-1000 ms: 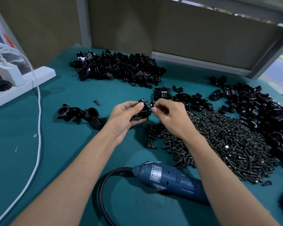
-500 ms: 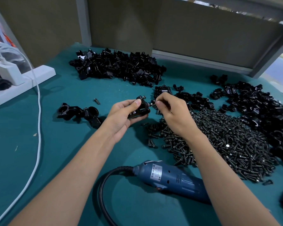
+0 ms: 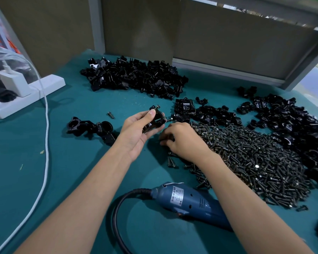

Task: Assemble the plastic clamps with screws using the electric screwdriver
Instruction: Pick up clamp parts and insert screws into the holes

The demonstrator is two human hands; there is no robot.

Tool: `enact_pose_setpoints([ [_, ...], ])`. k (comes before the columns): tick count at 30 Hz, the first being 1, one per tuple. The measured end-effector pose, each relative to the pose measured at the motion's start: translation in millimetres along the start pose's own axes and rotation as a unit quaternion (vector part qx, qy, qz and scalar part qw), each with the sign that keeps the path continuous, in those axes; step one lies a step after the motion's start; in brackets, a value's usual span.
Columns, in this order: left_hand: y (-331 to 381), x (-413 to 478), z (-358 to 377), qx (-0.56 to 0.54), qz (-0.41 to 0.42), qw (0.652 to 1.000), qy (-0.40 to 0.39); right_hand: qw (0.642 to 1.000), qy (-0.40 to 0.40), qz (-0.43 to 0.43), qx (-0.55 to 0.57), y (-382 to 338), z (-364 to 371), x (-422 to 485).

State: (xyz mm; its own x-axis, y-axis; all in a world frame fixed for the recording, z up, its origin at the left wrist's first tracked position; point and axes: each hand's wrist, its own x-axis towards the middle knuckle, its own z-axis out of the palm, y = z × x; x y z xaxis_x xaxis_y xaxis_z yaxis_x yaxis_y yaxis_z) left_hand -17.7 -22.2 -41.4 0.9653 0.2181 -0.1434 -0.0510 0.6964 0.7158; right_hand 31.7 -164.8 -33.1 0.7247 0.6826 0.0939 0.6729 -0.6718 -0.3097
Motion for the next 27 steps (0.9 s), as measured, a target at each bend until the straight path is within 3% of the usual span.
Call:
enact_pose_setpoints([
  [4, 0, 0, -1, -0.003, 0.0, 1.0, -0.003, 0.993, 0.102, 0.012, 0.051, 5, -4, -1],
  [7, 0, 0, -1, -0.003, -0.003, 1.0, -0.004, 0.947, 0.231, 0.055, 0.214, 13, -16, -3],
  [9, -1, 0, 1, 0.006, -0.007, 1.0, -0.005, 0.913, 0.258, 0.07, 0.309, 16, -21, -2],
  [17, -1, -1, 0, 0.041, -0.01, 0.999, -0.01, 0.892, 0.193, 0.035, 0.407, 12, -20, -2],
  [27, -3, -1, -4, 0.07, -0.02, 0.997, -0.027, 0.912, 0.156, 0.029, 0.378, 14, -22, -5],
])
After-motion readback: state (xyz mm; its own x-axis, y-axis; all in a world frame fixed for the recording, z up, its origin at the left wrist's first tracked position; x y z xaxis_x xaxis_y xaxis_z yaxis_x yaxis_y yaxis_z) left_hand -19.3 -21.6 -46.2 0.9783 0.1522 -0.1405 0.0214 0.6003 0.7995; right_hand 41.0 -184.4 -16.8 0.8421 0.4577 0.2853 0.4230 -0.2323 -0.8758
